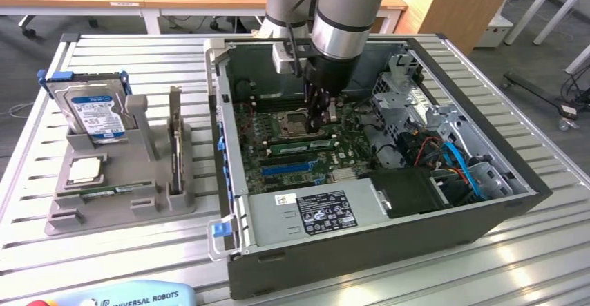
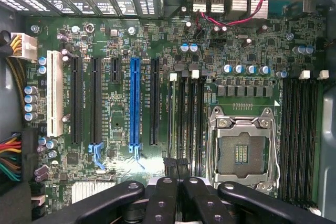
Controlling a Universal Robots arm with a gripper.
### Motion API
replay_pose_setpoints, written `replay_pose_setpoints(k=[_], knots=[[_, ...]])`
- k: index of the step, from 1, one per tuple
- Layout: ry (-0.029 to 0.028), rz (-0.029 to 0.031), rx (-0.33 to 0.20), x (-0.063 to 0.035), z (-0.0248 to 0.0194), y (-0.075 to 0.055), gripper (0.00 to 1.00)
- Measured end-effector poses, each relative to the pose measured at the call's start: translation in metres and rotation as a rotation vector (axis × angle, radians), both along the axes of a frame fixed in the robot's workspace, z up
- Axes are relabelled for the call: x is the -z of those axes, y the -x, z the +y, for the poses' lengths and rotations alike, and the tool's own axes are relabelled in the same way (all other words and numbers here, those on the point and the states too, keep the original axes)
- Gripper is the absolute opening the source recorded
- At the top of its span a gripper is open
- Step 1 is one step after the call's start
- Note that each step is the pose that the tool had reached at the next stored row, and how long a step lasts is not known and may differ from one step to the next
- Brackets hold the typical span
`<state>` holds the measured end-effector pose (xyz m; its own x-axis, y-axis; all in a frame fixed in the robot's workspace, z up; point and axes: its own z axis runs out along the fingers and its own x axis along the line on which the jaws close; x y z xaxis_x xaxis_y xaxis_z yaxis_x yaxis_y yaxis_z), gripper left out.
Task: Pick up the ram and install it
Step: 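Press down the ram until it locks into place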
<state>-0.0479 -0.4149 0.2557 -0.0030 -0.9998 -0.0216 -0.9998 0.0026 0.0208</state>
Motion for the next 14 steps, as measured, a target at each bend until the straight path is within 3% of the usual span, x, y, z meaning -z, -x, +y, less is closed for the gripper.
replay_pose_setpoints(k=[10,12,14], knots=[[0.0000,0.0001,0.004,0.0000,0.0000,0.0000,0.10],[-0.0001,0.0000,0.084,0.0002,0.0000,0.0000,0.10],[-0.0001,0.0000,0.116,0.0003,0.0000,0.0000,0.10]])
